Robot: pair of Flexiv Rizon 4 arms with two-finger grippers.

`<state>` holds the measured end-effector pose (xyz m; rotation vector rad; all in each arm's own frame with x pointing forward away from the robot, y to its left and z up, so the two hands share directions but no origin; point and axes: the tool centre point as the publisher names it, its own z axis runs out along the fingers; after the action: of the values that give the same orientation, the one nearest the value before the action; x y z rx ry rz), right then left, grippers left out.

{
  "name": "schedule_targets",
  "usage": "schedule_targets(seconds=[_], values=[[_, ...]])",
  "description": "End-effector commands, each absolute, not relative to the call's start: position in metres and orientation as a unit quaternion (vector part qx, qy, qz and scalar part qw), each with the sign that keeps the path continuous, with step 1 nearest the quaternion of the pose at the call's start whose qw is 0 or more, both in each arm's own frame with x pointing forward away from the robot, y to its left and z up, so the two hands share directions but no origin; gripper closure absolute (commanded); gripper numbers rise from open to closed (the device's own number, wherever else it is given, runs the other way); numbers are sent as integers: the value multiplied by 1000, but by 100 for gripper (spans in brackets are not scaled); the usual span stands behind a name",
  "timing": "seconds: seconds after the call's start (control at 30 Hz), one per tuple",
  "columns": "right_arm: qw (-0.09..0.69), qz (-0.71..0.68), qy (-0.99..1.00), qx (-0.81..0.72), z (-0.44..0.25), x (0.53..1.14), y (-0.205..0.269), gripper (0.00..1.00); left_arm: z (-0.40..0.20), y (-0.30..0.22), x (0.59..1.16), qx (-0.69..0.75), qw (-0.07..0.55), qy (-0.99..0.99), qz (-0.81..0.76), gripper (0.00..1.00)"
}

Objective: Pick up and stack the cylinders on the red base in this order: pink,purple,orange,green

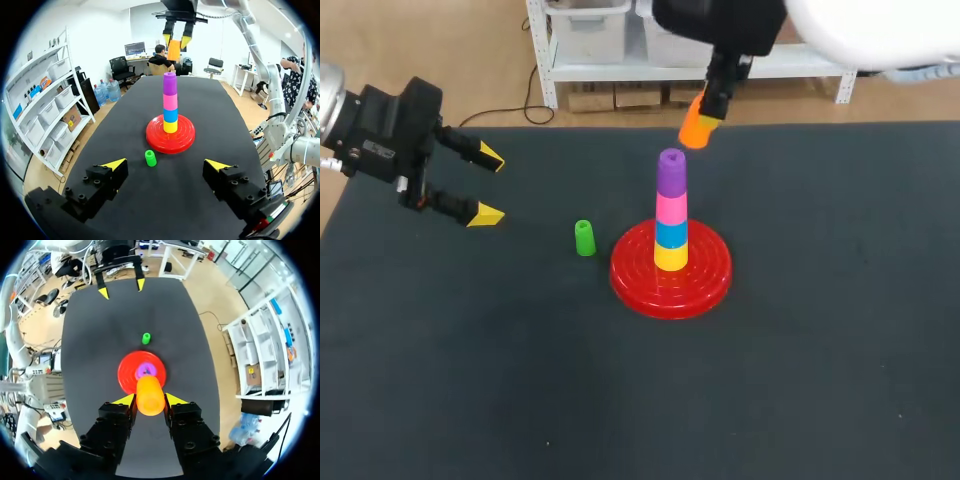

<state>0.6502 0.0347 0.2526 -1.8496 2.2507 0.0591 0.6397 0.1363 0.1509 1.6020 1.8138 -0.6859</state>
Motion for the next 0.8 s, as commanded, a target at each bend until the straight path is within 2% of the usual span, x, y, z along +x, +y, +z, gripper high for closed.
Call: schedule_targets(seconds=[0.03, 0.8], values=[[97, 12, 762, -640, 250, 650, 44, 100, 150, 137, 639, 606, 310, 686, -259, 0], [71, 3, 767, -637, 226, 662, 60, 100, 150, 137, 639, 606, 310, 686, -259, 0]])
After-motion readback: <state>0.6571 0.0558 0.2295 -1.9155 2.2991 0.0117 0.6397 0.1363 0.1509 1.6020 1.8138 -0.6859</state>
